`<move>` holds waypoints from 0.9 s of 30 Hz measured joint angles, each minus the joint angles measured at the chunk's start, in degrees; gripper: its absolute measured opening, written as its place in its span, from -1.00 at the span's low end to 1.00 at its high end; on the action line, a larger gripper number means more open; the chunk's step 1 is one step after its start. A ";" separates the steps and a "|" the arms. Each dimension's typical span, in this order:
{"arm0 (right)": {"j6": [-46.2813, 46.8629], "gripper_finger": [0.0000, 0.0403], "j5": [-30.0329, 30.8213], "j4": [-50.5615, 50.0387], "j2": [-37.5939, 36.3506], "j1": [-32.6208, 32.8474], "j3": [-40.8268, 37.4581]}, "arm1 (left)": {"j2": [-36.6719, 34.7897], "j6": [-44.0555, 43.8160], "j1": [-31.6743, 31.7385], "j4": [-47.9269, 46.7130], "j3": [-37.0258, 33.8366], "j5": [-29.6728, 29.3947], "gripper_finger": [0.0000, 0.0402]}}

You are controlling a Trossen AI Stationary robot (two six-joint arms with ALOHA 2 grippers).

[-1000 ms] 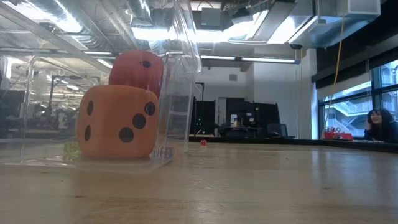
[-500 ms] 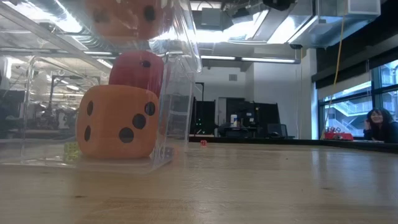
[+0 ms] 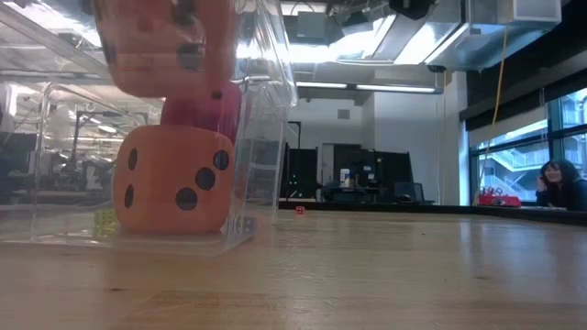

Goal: Pick & Place Dice
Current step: Put the large orange die in the bin

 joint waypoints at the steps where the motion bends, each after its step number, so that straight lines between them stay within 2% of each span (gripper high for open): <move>1: -0.04 0.36 0.01 -0.17 0.00 0.11 -0.02 | 0.28 -0.02 0.00 -0.40 0.02 0.03 -1.00; 6: -0.24 0.36 0.62 -0.39 0.00 0.76 -0.04 | 2.48 0.00 0.00 -2.58 0.05 1.97 -1.00; 19: -0.34 0.36 2.78 -2.01 0.00 1.25 -0.09 | 3.89 -1.44 0.00 -0.44 0.11 3.98 -0.98; 23: -0.11 0.36 3.03 -2.07 0.00 1.79 -0.09 | 3.91 -1.94 0.00 -0.15 0.09 7.08 -0.87; 27: 0.00 0.36 2.99 -2.07 0.00 2.52 -0.09 | 3.91 -1.97 0.00 -0.15 0.07 7.84 -0.66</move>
